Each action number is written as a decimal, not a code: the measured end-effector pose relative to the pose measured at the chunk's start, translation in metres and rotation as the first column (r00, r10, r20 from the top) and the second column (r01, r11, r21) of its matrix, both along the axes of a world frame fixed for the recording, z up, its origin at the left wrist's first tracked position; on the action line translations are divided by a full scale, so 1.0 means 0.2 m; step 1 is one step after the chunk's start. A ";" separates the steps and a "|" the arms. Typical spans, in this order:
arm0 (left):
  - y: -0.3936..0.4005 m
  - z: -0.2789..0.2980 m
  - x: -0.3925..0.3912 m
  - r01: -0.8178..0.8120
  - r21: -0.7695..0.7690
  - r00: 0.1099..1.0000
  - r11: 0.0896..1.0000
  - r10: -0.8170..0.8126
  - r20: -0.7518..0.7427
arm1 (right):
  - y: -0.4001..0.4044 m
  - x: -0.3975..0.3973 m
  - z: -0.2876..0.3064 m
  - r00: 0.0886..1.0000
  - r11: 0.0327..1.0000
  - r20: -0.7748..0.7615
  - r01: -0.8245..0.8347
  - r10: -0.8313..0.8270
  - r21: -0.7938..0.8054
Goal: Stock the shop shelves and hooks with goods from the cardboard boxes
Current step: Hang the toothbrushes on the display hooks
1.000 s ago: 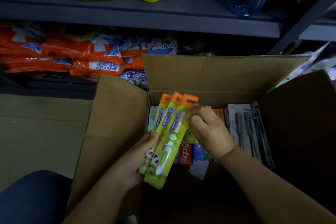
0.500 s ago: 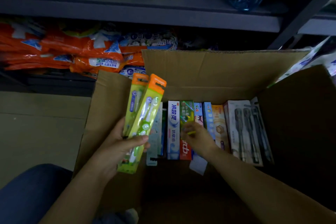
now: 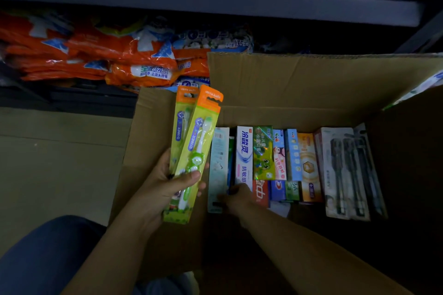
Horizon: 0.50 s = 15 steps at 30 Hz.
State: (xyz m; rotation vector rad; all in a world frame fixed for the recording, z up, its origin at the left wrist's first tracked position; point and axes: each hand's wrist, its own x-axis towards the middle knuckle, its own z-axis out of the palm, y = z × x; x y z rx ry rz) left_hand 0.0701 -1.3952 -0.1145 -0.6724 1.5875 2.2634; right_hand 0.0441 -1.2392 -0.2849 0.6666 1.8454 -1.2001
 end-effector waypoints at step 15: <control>0.03 -0.01 -0.01 -0.025 -0.020 1.000 0.999 0.025 0.007 | 0.41 -0.28 0.71 0.942 0.920 -0.313 -0.222 0.118 -0.322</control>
